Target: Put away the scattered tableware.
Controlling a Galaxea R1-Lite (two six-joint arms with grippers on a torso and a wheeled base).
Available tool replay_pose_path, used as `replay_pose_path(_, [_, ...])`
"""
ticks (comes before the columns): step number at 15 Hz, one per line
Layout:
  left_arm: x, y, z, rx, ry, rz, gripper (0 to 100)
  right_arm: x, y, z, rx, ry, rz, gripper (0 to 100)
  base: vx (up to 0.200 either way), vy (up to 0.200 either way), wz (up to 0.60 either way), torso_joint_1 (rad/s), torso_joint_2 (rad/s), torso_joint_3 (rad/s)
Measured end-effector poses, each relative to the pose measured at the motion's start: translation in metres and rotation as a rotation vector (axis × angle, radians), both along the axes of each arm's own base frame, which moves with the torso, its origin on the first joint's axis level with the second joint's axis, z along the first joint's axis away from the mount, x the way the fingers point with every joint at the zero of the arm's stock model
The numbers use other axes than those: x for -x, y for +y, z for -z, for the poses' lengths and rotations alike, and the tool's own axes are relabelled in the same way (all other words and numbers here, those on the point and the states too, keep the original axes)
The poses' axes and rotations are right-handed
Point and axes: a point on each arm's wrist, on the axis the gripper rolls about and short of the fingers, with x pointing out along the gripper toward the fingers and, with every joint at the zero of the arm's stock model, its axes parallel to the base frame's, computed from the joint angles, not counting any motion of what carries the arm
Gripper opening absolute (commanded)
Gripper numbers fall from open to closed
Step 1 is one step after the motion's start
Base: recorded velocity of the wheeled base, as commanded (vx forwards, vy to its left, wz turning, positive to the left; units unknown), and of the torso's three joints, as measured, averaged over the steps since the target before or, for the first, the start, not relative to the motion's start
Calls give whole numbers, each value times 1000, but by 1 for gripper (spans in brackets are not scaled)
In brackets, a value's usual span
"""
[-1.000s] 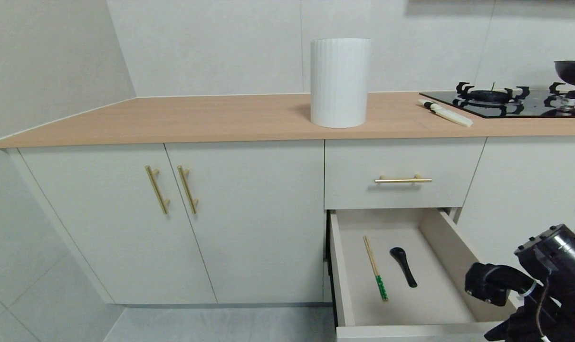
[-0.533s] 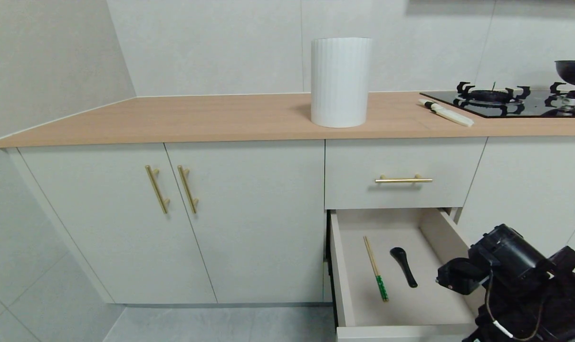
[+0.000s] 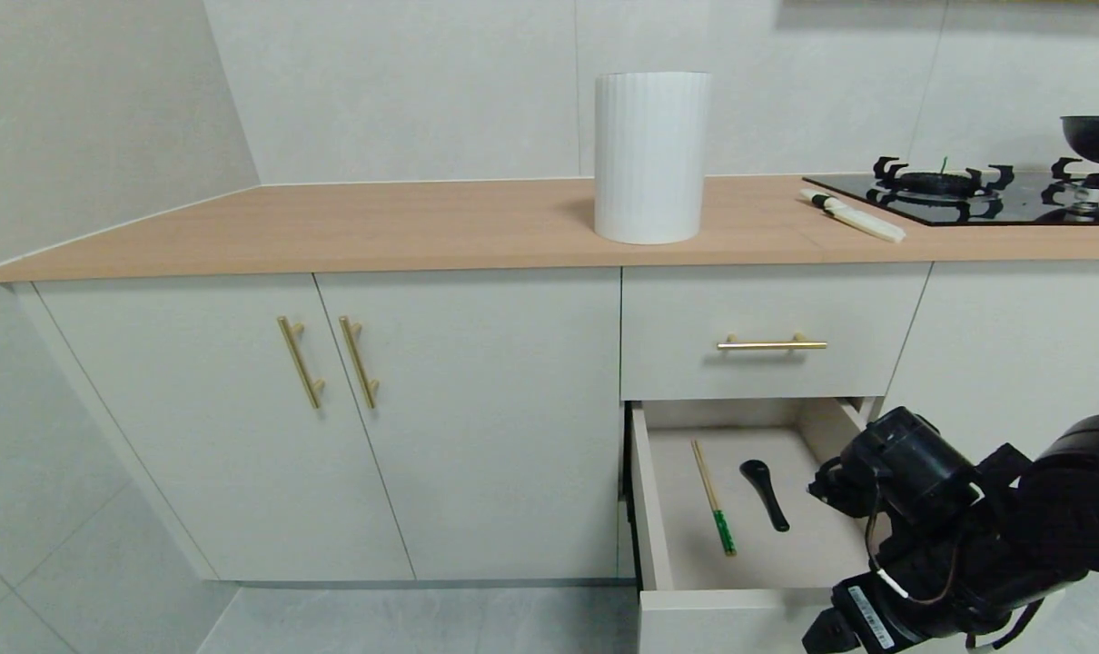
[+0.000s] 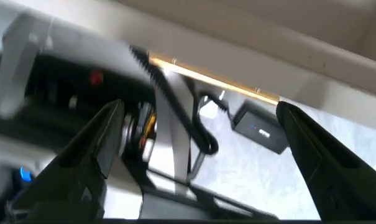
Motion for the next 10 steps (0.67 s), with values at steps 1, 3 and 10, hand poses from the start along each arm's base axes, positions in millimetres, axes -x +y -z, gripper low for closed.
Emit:
replay_pose_path(1, [0, 0, 0, 0, 0, 0, 100, -2, 1, 1, 5, -13, 5, 100, 0, 0, 0, 0, 0, 0])
replay_pose_path(3, [0, 0, 0, 0, 0, 0, 100, -13, 4, 4, 20, -83, 29, 100, 0, 0, 0, 0, 0, 0])
replay_pose_path(10, [0, 0, 0, 0, 0, 0, 100, -64, 0, 14, -5, -158, 123, 100, 0, 0, 0, 0, 0, 0])
